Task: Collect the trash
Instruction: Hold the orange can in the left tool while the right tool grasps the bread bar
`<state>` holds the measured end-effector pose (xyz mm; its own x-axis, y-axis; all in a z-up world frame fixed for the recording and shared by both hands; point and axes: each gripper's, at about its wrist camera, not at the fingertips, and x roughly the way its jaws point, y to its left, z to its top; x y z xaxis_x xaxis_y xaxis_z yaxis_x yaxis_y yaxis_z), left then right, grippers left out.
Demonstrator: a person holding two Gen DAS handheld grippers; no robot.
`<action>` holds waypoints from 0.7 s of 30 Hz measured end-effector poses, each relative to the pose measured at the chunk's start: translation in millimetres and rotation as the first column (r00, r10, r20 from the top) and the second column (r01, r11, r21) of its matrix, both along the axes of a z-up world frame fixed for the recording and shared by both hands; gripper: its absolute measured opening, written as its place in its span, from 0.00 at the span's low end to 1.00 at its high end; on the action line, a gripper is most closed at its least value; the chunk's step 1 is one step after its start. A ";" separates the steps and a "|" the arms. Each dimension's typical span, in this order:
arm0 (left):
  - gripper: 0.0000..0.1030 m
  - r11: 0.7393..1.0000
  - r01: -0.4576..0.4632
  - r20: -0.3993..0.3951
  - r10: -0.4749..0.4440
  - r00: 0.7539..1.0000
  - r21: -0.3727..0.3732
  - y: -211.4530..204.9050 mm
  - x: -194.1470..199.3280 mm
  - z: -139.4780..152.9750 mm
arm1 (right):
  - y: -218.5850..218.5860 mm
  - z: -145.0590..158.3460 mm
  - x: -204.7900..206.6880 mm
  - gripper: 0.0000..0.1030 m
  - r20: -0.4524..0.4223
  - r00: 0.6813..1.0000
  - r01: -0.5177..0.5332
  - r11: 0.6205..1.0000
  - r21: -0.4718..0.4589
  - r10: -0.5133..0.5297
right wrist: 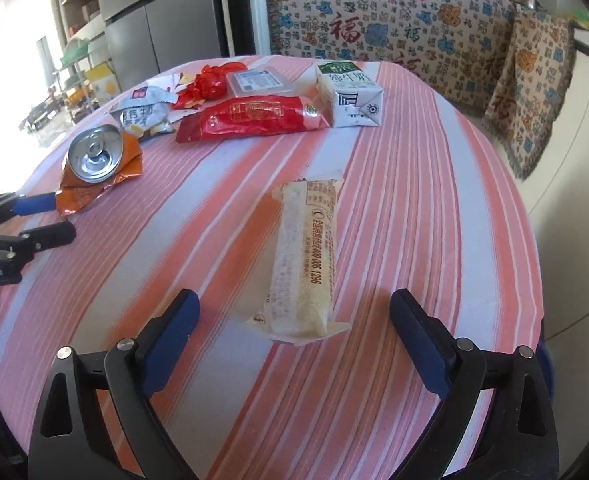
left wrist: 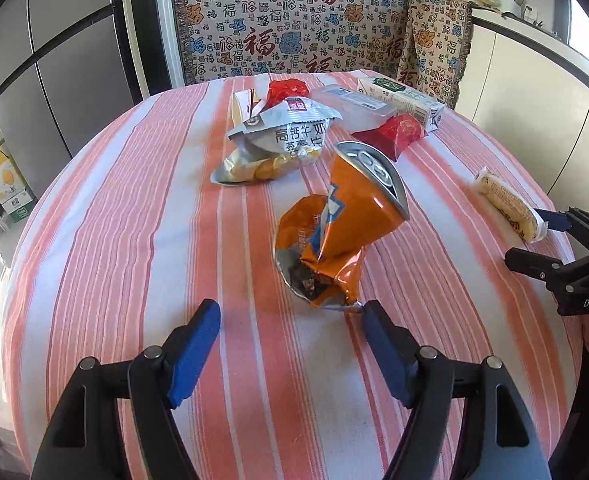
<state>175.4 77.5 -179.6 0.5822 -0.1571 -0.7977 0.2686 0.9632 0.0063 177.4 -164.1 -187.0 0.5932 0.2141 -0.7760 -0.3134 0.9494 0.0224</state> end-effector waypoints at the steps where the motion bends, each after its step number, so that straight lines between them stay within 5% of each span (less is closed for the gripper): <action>1: 0.77 1.000 0.004 0.000 -0.004 1.000 0.003 -0.3 0.1 -0.6 | -0.8 -0.2 -0.2 0.96 0.003 1.000 0.000 1.000 -0.003 0.000; 6: 0.77 1.000 0.010 -0.006 -0.010 1.000 -0.023 2.0 3.0 1.1 | -5.7 2.3 0.4 0.95 -0.024 0.999 -0.021 1.000 0.010 0.021; 18: 0.77 0.991 0.130 0.042 -0.131 0.990 0.023 -28.3 30.8 30.5 | -3.9 35.0 33.1 0.69 -0.184 0.981 -0.054 0.999 0.004 0.054; 21: 0.76 0.987 0.157 0.039 -0.158 0.987 0.038 -36.0 37.4 32.9 | -0.7 29.0 45.5 0.54 -0.218 0.975 -0.051 0.998 -0.021 0.046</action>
<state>212.9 41.5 -146.6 0.5851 -0.2219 -0.7800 0.4156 0.9080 0.0535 222.8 -164.8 -158.0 0.3987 0.2167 -0.8911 -0.3494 0.9343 0.0708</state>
